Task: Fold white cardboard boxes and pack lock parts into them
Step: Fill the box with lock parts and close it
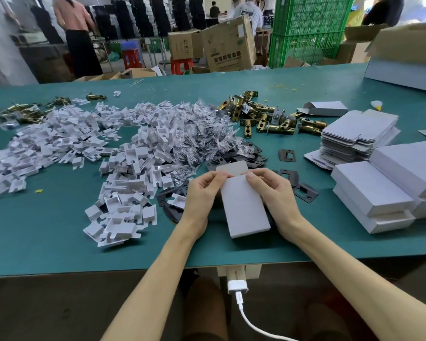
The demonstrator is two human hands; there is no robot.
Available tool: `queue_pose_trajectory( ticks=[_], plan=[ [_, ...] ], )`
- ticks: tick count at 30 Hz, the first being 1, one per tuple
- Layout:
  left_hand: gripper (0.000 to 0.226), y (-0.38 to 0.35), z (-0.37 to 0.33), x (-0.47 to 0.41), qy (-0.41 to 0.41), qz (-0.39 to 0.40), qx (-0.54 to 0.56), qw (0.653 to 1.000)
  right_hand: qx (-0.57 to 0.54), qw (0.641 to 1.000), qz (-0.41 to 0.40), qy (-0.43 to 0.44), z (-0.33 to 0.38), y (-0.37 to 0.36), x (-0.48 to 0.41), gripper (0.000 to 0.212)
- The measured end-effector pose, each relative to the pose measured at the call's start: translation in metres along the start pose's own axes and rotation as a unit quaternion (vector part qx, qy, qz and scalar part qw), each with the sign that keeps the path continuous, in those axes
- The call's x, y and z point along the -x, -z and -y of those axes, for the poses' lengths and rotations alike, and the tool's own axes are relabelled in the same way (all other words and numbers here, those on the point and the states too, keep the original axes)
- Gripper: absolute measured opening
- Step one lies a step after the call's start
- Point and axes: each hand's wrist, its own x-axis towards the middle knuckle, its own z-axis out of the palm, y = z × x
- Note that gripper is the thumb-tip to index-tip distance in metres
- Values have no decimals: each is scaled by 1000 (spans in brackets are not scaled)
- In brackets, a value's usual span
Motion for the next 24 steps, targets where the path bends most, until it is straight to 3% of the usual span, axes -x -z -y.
queue_pose_trajectory(
  ticks=[5, 9, 14, 24],
  plan=[
    [18, 1, -2, 1, -21, 28, -14, 999, 6, 1000, -1, -4, -1, 2, 1, 9],
    [29, 1, -1, 1, -55, 34, -11, 998, 17, 1000, 3, 7, -2, 1, 1, 3],
    [23, 0, -3, 3, -38, 34, -8, 999, -7, 1000, 1, -28, -2, 0, 0, 32],
    [25, -2, -1, 3, -14, 53, -40, 998, 16, 999, 17, -28, 2, 0, 1, 24]
  ],
)
